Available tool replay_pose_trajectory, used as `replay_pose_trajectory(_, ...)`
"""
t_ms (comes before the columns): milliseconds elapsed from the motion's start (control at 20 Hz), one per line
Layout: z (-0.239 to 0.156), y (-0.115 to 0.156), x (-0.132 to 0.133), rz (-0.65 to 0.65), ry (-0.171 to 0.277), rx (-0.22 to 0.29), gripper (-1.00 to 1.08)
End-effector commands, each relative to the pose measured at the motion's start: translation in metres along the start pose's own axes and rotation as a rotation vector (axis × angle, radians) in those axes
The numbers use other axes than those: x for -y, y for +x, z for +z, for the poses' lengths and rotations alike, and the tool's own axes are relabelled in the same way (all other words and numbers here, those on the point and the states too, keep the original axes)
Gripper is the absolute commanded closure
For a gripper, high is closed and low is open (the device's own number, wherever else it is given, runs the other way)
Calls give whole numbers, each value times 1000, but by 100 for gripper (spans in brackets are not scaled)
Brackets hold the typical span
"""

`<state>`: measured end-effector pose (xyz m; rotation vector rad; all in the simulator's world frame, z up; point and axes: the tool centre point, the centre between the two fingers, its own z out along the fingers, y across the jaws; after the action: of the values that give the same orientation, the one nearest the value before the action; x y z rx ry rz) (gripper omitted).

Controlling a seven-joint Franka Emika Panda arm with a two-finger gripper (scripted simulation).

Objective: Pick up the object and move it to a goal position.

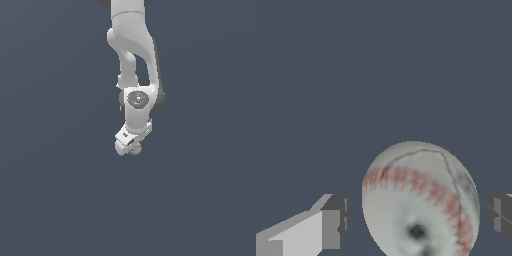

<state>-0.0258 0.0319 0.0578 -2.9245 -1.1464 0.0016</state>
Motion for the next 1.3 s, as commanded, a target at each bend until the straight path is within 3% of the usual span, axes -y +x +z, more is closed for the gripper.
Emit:
replay_pose_trajectory(0, 8, 0, 0, -1, -1, -1, -92)
replay_pose_trajectory(150, 10, 1, -1, -1, -1, -1, -92)
replay_pose_trajectory(200, 10, 1, -1, -1, -1, -1, 108)
replay_pose_trajectory(850, 9, -2, -4, 0, -2, -1, 108)
replay_pose_trajectory(1250, 3, -28, -38, 0, -2, -1, 108)
